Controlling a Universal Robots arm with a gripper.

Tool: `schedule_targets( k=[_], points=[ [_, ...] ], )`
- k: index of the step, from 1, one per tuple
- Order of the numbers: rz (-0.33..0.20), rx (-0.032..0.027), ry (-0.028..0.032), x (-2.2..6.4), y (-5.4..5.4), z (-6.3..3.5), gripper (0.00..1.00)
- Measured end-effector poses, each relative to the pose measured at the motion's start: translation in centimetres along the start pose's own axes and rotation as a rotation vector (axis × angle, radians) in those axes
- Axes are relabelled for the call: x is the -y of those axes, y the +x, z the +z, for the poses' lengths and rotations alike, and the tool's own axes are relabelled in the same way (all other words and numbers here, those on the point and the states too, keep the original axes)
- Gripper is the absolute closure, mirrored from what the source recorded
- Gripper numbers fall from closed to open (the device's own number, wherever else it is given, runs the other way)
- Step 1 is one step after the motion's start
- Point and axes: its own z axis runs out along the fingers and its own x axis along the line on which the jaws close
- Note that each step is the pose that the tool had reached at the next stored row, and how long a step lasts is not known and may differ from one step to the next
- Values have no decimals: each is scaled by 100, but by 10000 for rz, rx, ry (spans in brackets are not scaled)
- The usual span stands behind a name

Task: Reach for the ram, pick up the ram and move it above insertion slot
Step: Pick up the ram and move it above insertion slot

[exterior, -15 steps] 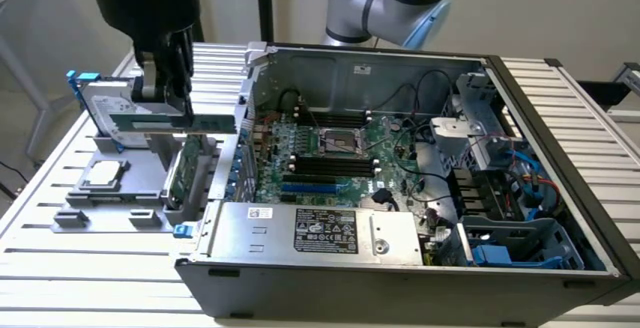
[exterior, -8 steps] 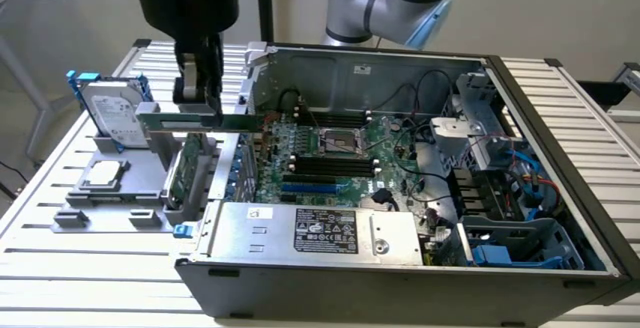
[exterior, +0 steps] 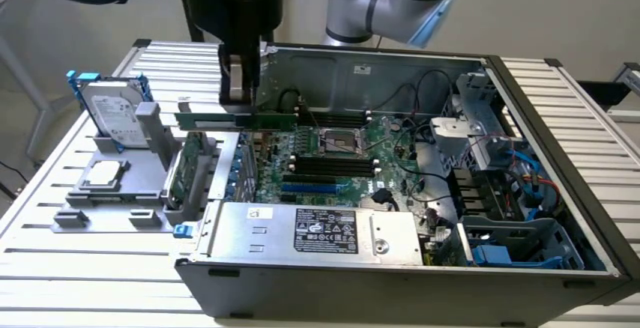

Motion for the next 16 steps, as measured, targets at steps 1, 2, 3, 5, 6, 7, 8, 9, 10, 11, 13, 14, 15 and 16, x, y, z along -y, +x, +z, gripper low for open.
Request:
schedule_targets(
  k=[1, 2, 3, 5, 6, 7, 8, 9, 10, 11, 13, 14, 15, 16],
  points=[
    [-2, 12, 0, 45, 4, -4, 86],
    [-2, 25, 2, 89, 9, -6, 86],
    [-4, 34, 2, 134, 13, -9, 86],
    [-6, 44, 2, 225, 22, -14, 86],
    [-6, 46, 0, 269, 26, -17, 86],
    [-6, 46, 0, 314, 30, -20, 86],
    [-7, 46, -1, 363, 33, -23, 86],
    [-6, 46, -1, 408, 36, -26, 86],
    [-6, 47, 0, 453, 38, -28, 86],
    [-6, 46, -1, 498, 38, -30, 86],
    [-6, 46, -2, 590, 30, -33, 86],
    [-5, 46, -1, 634, 21, -33, 86],
    [-6, 45, -1, 675, 10, -34, 86],
    [-6, 48, 0, 712, -5, -32, 86]
  ],
)
